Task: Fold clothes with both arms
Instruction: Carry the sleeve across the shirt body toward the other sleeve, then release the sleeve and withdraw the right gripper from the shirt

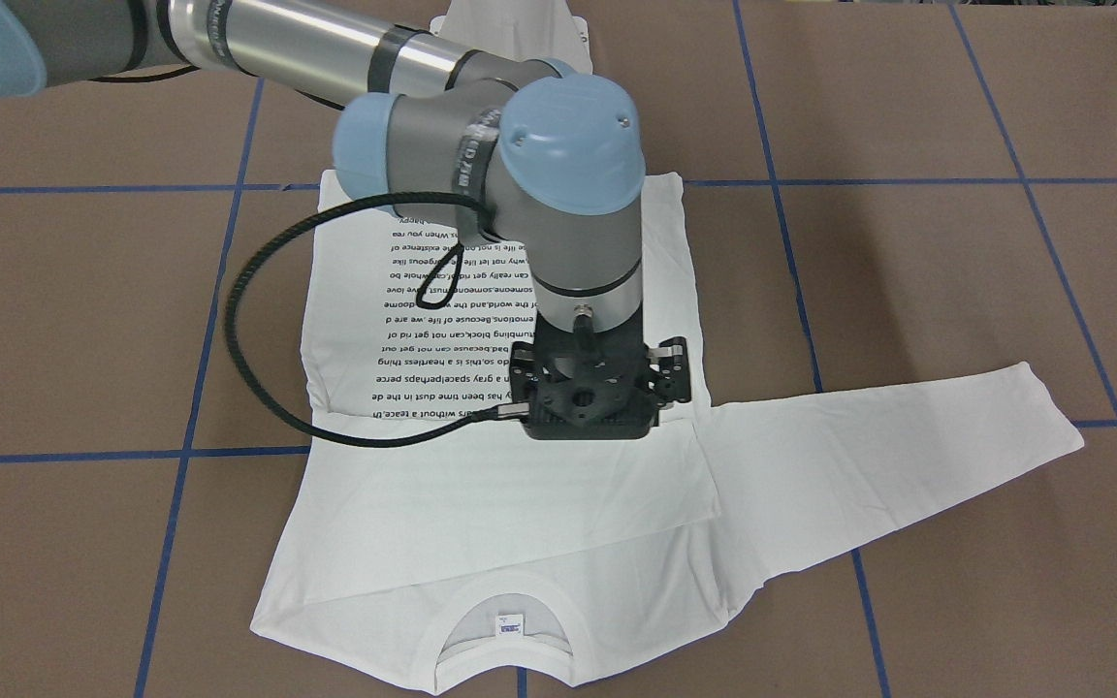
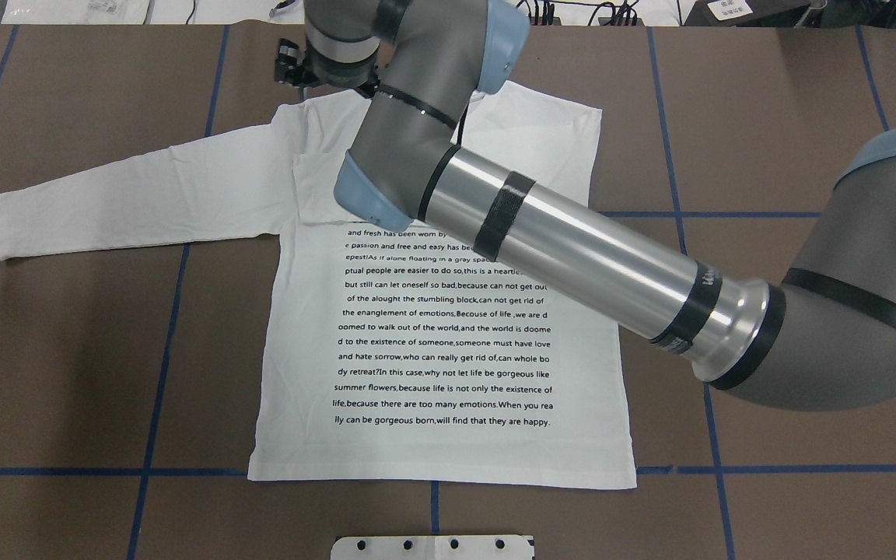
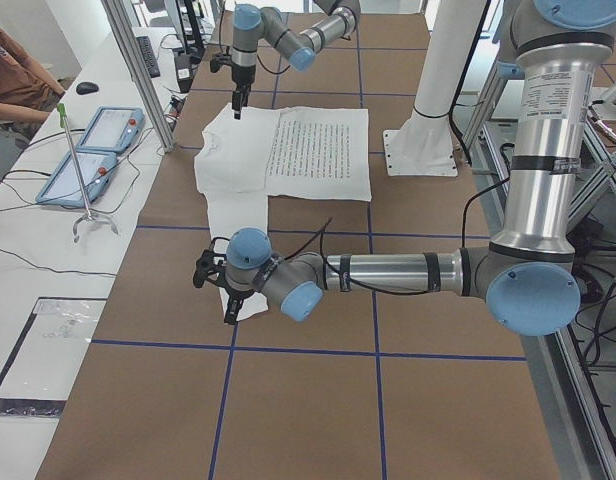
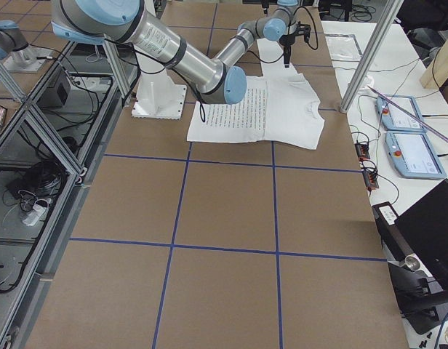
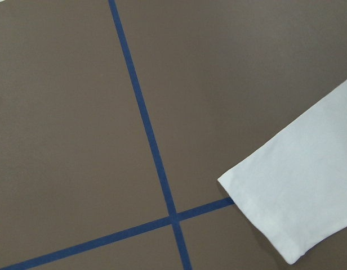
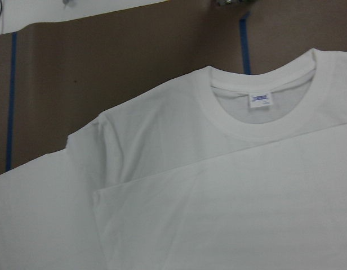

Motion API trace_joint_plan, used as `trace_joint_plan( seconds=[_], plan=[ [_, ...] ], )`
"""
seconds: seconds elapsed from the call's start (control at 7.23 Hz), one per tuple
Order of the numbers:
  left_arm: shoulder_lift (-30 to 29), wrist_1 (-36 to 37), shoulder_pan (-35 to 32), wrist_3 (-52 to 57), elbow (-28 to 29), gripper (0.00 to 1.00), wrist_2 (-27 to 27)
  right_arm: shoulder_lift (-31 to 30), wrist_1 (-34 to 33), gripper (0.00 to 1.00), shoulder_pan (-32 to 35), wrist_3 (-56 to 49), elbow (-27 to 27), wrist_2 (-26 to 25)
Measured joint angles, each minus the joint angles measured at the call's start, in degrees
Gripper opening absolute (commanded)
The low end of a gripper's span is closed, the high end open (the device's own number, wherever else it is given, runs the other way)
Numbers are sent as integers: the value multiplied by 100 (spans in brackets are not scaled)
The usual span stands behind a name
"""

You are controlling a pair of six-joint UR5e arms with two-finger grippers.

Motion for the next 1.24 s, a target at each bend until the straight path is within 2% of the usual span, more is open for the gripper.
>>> trace_joint_plan(
  seconds=[0.14, 0.28, 0.55, 0.83, 1.24],
  plan=[
    [8, -77, 415, -691, -151, 100, 315, -656, -727, 100, 301, -650, 798, 188],
    [6, -101, 778, -1084, -178, 99, 697, -1499, -1084, 100, 647, -1383, 1522, 310],
    [-193, -143, 1080, -1226, 234, 99, 1172, -2970, -1243, 100, 1448, -2928, 2367, 710],
    [-429, -379, 1135, -948, 823, 99, 1389, -3664, -1277, 100, 1919, -3762, 2695, 931],
    [-619, -553, 1149, -650, 1372, 99, 1424, -4116, -1288, 100, 2010, -3910, 3093, 1070]
  ],
)
